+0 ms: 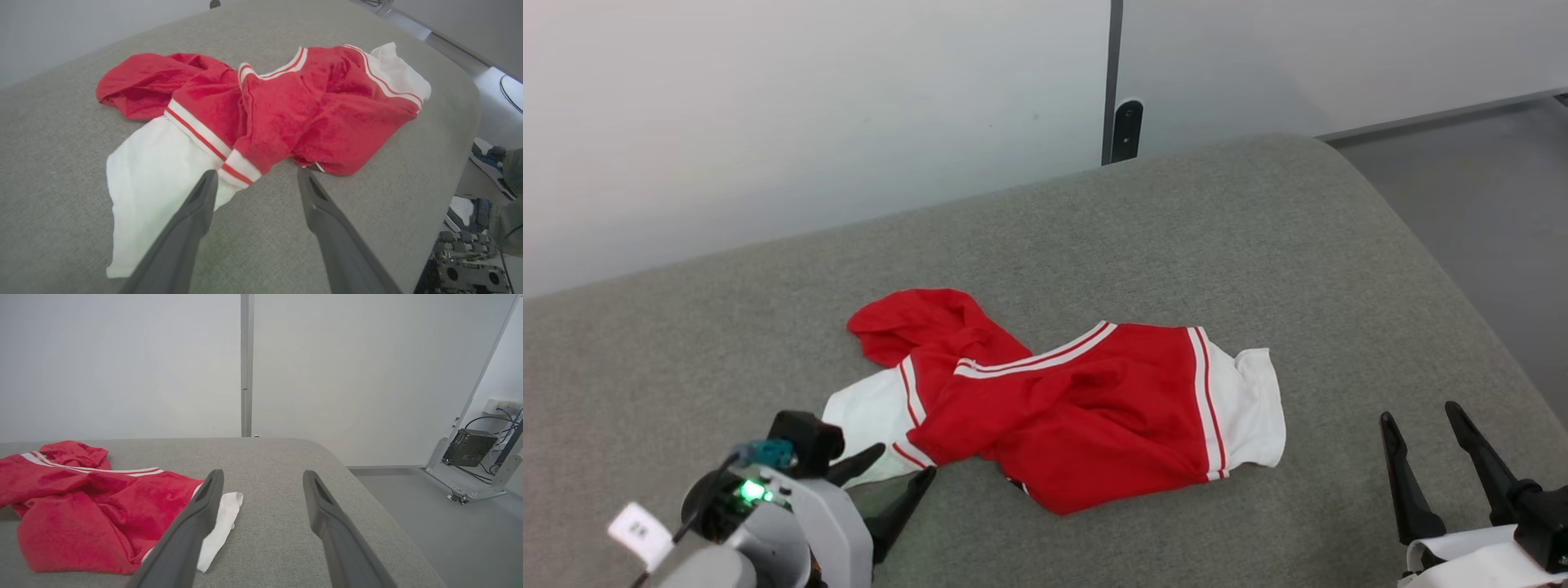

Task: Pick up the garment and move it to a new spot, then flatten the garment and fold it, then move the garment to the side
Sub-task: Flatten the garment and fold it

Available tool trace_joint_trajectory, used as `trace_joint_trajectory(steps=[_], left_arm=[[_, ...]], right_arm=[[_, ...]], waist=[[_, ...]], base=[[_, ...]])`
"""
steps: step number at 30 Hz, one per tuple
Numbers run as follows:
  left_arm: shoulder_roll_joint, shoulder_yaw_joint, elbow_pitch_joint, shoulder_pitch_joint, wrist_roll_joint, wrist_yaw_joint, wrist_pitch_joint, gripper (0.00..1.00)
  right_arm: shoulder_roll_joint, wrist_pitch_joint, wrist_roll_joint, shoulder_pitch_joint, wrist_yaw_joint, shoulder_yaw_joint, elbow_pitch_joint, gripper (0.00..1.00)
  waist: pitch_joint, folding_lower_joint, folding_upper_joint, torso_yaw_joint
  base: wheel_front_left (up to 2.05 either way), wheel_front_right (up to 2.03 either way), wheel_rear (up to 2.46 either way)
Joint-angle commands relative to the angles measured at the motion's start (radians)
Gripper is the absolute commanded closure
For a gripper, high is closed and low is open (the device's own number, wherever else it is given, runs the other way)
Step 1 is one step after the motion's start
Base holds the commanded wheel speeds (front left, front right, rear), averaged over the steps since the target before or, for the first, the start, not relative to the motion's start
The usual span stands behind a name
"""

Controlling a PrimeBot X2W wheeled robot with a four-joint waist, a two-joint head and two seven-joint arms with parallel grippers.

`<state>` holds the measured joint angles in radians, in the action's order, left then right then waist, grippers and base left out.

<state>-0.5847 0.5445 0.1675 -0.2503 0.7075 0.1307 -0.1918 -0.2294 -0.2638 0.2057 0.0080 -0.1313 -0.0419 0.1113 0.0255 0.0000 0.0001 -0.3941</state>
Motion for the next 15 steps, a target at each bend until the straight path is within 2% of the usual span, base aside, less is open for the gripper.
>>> trace_joint_trajectory(steps=[1, 15], left_arm=[[-0.016, 0.020, 0.000, -0.026, 0.009, 0.000, -0.008, 0.00], [-0.142, 0.292, 0.066, -0.253, 0.104, 0.000, -0.135, 0.00]], right_arm=[[0.003, -0.001, 0.004, -0.012, 0.001, 0.000, 0.002, 0.00], [0.011, -0.001, 0.027, -0.022, 0.001, -0.010, 0.004, 0.00]], waist=[[0.001, 0.0000, -0.0001, -0.002], [0.016, 0.0000, -0.0001, -0.015]], base=[[0.00, 0.00, 0.00], [0.00, 0.00, 0.00]])
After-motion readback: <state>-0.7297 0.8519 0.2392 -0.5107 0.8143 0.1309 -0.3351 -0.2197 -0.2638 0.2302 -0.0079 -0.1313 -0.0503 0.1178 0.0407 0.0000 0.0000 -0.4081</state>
